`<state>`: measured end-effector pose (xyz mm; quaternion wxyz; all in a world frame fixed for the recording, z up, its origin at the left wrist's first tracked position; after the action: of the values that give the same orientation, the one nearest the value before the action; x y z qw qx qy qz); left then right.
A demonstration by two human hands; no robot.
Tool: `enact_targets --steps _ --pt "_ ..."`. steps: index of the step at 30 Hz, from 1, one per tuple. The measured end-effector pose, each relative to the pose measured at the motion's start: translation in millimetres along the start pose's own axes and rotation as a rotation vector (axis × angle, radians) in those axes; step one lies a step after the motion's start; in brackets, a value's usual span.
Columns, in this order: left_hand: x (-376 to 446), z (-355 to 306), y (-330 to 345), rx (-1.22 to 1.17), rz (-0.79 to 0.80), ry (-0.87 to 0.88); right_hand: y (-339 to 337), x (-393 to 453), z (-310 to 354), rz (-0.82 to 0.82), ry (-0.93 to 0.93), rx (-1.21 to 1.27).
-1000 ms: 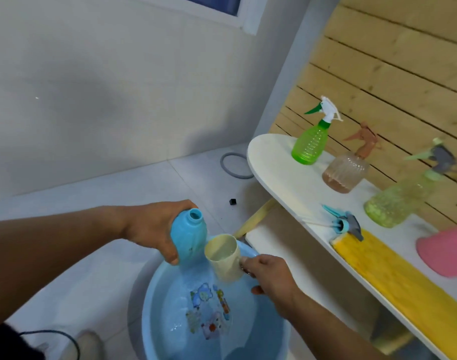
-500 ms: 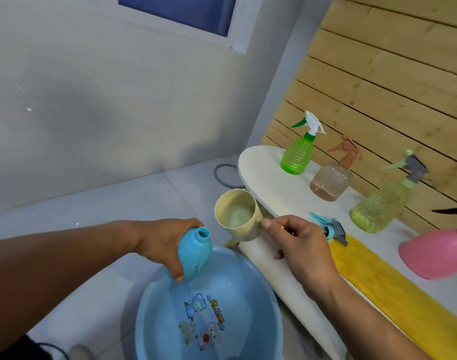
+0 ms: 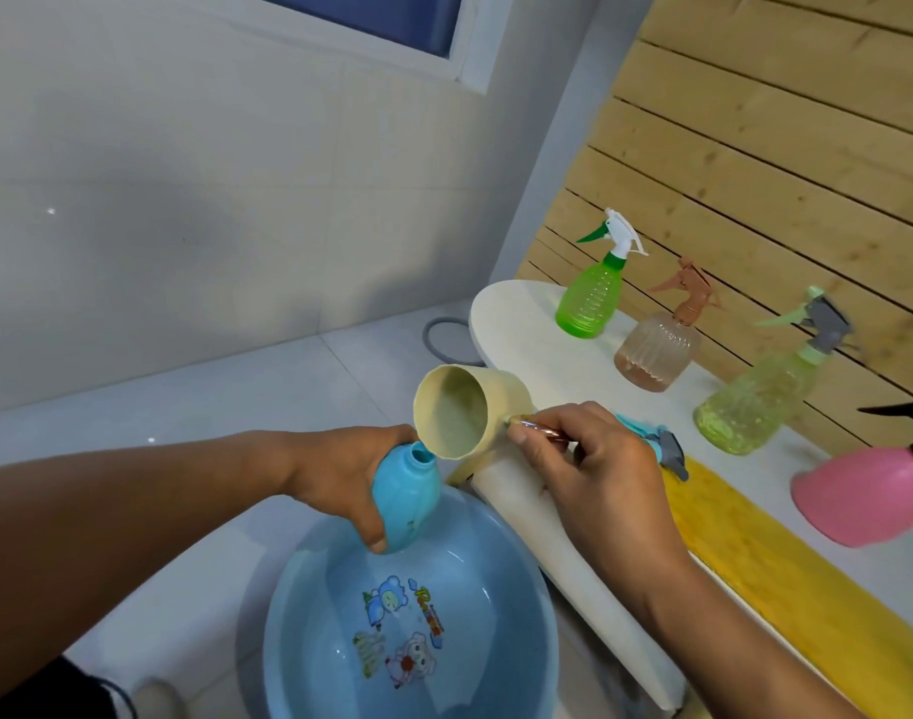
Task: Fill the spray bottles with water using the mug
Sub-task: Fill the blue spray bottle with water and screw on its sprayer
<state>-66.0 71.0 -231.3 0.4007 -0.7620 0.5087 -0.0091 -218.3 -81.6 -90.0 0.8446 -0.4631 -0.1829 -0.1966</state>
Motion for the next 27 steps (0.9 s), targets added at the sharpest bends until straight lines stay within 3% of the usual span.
enact_targets --steps 27 --pt "1.0 -4.1 -2.2 -0.005 -0.022 -0.007 -9.5 0.1 13.7 -0.026 -0.184 -0.194"
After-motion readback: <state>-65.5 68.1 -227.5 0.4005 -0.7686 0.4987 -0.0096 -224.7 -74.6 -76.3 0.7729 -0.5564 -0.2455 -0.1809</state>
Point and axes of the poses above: each hand's wrist, its own x-axis towards the middle knuckle, its own y-axis out of the palm, z = x × y, the point moved 7 cm from there along x, towards the middle knuckle, and after that the axes turned 14 degrees about -y, right-handed, at the moved point
